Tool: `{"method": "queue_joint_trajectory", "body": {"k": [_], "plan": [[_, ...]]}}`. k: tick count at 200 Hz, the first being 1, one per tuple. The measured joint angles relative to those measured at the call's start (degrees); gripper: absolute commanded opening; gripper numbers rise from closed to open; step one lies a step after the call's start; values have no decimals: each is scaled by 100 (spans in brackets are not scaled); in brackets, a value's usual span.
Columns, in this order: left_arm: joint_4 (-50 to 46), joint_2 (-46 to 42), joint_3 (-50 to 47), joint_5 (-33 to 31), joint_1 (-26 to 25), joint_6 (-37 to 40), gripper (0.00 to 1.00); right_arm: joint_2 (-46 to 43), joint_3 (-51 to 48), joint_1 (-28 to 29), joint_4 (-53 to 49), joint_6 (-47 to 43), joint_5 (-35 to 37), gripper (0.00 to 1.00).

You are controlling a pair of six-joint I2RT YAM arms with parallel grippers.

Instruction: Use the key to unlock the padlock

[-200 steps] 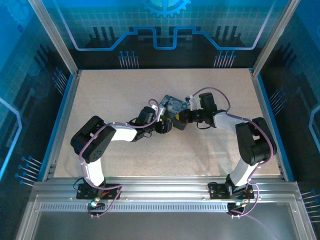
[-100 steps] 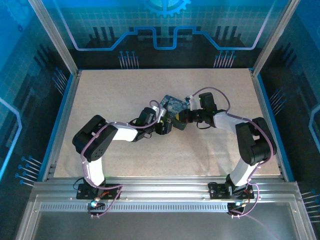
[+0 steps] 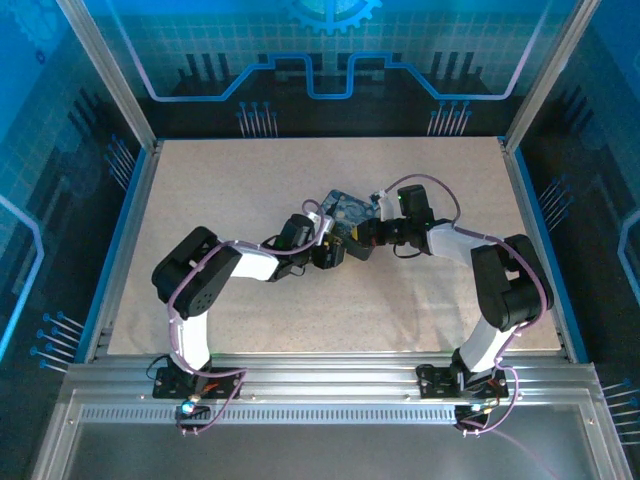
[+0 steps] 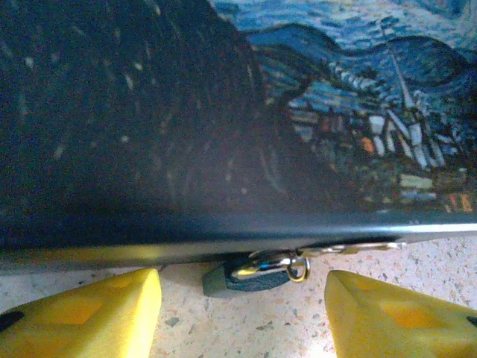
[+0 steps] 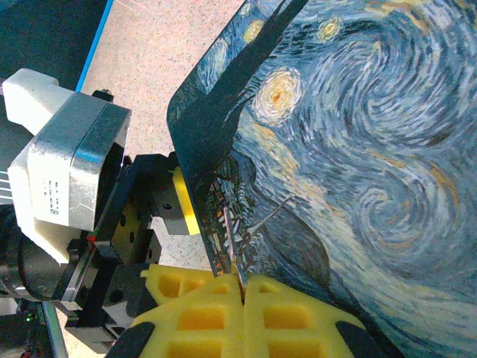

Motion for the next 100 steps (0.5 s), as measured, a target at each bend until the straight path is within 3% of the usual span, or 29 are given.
{"method": "queue_joint_trajectory", "body": {"k": [100], "plan": [[0,192,197,-37,-13,-4,46,0,2,37,24,0,44,0]]}}
